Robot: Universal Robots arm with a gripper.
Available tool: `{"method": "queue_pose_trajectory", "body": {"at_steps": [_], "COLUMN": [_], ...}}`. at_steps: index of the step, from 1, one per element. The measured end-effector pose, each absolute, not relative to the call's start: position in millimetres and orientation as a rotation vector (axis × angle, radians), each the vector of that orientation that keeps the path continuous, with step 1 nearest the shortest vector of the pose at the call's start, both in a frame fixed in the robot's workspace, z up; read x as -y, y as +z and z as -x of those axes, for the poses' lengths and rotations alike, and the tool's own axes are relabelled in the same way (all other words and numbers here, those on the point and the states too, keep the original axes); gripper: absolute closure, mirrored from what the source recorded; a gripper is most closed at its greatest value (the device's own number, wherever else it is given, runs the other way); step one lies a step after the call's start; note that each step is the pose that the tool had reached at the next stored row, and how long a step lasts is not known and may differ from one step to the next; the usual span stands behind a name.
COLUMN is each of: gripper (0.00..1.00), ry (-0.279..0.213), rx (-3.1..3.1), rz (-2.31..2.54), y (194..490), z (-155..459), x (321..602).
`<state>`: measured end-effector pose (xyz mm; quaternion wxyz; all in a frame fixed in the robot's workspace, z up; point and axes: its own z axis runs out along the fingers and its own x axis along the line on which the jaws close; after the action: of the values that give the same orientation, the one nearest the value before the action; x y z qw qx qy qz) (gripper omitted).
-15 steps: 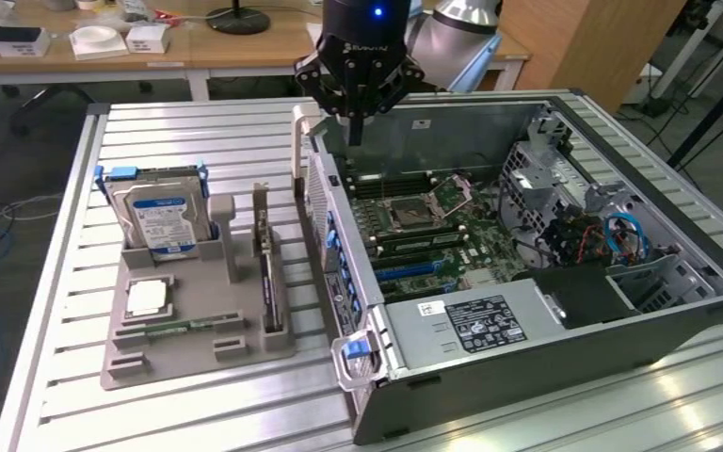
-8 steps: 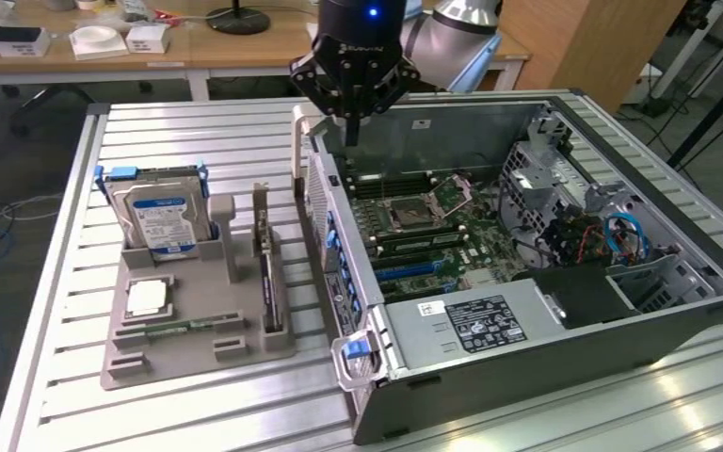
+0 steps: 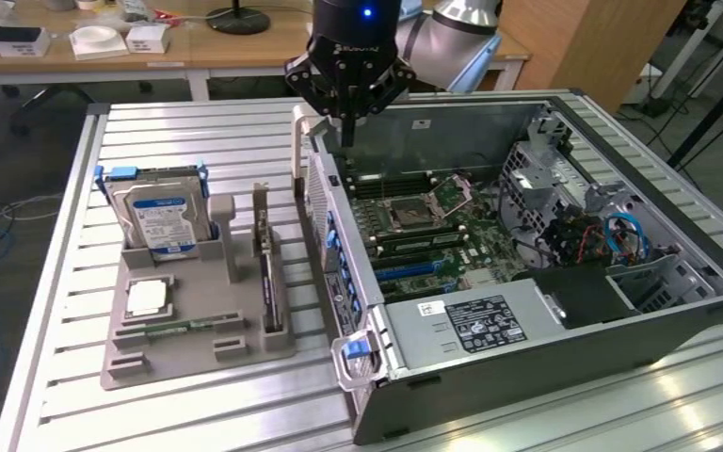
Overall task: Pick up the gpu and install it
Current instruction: 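Reach for the gpu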
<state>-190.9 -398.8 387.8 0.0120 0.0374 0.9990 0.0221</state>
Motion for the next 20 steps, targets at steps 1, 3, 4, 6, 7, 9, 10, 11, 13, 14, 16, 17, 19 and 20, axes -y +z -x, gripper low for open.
{"method": "queue_pose_trajectory", "body": {"at_steps": [1, 3, 4, 6, 7, 9, 10, 11, 13, 14, 16, 17, 19, 20], "gripper": [0.89, 0.89, 0.89, 0.89, 0.89, 0.89, 0.89, 0.89, 0.89, 0.89, 0.89, 0.89, 0.89, 0.89], "ry": [0.069, 0.069, 0.069, 0.069, 0.069, 0.069, 0.069, 0.069, 0.069, 0.069, 0.069, 0.069, 0.069, 0.069], "rx": [-3.115, -3.115, -3.115, -3.115, -3.115, -3.115, -3.115, -3.115, -3.115, -3.115, -3.115, -3.115, -3.115, -3.115], "rz": [-0.117, -0.117, -0.117, -0.117, -0.117, -0.117, -0.117, -0.117, -0.117, -0.117, -0.117, -0.117, -0.117, -0.117], "y": [387.8, 387.7, 387.7, 387.6, 387.5, 387.4, 387.4, 387.4, 387.3, 387.3, 387.2, 387.1, 387.0, 387.0], "z": [191.4, 192.4, 192.8, 193.8, 194.3, 195.4, 196.0, 196.6, 197.7, 198.4, 199.6, 200.2, 201.4, 201.9], "x": [398.8, 398.8, 398.8, 398.9, 398.9, 398.8, 398.8, 398.8, 398.9, 398.8, 398.8, 398.9, 398.9, 398.8]}}
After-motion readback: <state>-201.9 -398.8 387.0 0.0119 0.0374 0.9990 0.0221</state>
